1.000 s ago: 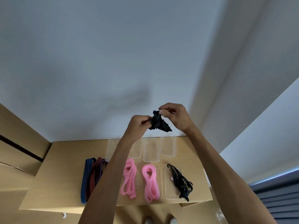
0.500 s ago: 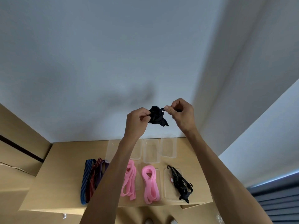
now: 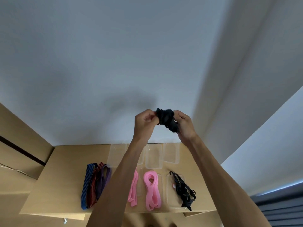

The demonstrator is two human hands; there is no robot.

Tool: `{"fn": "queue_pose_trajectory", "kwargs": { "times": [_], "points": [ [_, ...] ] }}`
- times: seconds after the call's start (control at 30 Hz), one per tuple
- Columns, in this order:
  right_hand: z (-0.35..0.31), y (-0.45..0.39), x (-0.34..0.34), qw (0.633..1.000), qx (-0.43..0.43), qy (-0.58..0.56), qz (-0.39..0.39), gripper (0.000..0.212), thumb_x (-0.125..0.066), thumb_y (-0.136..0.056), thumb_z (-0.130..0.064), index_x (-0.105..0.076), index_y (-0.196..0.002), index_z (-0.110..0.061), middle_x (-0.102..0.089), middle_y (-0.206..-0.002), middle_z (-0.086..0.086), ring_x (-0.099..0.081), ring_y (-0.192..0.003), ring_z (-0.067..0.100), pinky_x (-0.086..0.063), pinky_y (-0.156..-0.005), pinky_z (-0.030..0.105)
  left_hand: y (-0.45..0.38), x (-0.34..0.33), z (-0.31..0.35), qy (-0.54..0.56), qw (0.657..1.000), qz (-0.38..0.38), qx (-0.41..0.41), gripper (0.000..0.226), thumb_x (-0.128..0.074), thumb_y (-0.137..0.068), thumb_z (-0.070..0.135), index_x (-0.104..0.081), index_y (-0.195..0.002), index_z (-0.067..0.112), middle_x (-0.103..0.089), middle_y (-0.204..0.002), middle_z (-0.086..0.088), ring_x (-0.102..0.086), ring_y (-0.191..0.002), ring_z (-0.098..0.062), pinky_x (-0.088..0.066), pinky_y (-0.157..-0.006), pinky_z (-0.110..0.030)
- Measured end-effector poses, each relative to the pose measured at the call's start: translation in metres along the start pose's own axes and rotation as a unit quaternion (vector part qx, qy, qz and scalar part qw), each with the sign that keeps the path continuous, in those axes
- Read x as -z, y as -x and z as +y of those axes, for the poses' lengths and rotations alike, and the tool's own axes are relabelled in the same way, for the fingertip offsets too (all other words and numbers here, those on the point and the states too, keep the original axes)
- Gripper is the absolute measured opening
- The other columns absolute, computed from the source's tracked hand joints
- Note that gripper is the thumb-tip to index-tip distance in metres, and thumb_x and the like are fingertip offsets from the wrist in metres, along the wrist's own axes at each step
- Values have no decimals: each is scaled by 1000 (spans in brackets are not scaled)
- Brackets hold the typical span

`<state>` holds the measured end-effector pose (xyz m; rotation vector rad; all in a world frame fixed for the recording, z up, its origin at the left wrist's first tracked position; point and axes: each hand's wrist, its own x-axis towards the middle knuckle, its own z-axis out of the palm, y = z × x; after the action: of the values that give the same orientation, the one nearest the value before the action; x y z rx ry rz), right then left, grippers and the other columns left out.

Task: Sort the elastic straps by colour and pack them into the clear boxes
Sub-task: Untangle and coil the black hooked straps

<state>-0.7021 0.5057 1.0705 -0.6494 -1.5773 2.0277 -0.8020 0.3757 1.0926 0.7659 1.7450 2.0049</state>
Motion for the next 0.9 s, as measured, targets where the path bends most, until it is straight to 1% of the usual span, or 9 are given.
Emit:
{"fn": "queue_pose_trajectory", "kwargs": {
  "times": [0.07,0.13,0.27,0.33,0.47,0.6,0.67,0.77,0.9],
  "points": [
    [1,4,1,999,-35,5,-25,26,-54,-93,-11,-73,-109,-17,-68,-94,5,-62,-83,21,-46,-60,27,-6,3,-4,22,997,65,17,26,-60,-84,-9,-67,-70,11,-65,-61,3,-61,-61,-11,-52,-61,-22],
    [0,5,0,998,-62,-21,-25,32,-55,-92,-2,-67,-120,-13,-72,-97,10,-68,-85,20,-50,-62,22,-10,3,-11,26,992,117,33,25,-59,-85,-5,-68,-72,14,-63,-58,9,-59,-58,-5,-51,-58,-17],
    [-6,7,-7,996,-58,-57,29,18,-55,-88,7,-57,-99,-7,-71,-82,22,-68,-75,29,-51,-61,23,-12,-2,-22,18,983,176,47,22,-56,-85,-3,-62,-72,14,-53,-57,7,-46,-56,-9,-41,-53,-18],
    [-12,5,-6,994,-52,-83,51,15,-58,-85,8,-60,-95,-3,-71,-80,20,-69,-75,30,-52,-60,22,-13,-3,-28,16,983,174,49,22,-58,-88,-3,-60,-73,14,-50,-64,-2,-43,-61,-15,-38,-55,-22],
    [-30,0,4,986,-52,-159,16,28,-50,-89,5,-62,-114,5,-73,-97,22,-71,-89,28,-57,-72,22,-12,2,-35,31,988,140,62,22,-63,-90,-3,-56,-74,10,-49,-67,-8,-42,-61,-14,-38,-59,-26],
    [-35,0,8,989,-43,-141,-32,24,-55,-97,2,-63,-119,1,-73,-105,21,-71,-97,26,-56,-74,19,-11,5,-36,86,985,105,103,26,-60,-88,-6,-53,-70,13,-55,-81,-16,-46,-76,-25,-40,-69,-37],
    [-33,0,4,987,-37,-150,-42,24,-58,-97,-1,-63,-120,0,-73,-104,20,-70,-97,25,-56,-74,18,-11,5,-35,91,985,101,108,25,-58,-87,-9,-52,-72,11,-54,-79,-16,-44,-75,-26,-38,-67,-35],
    [-27,2,-3,990,-18,-138,-35,25,-61,-96,-4,-63,-121,-2,-74,-102,17,-69,-93,23,-54,-72,18,-10,4,-36,68,987,108,95,22,-57,-87,-8,-51,-73,8,-49,-68,-9,-39,-63,-21,-36,-63,-32],
    [-24,3,-14,997,52,-62,-10,18,-66,-94,-10,-68,-112,-9,-76,-101,13,-72,-91,20,-55,-76,20,-9,6,-38,58,991,91,78,4,-58,-89,-7,-57,-87,-4,-56,-80,-15,-47,-77,-23,-39,-71,-41]
  ]
}}
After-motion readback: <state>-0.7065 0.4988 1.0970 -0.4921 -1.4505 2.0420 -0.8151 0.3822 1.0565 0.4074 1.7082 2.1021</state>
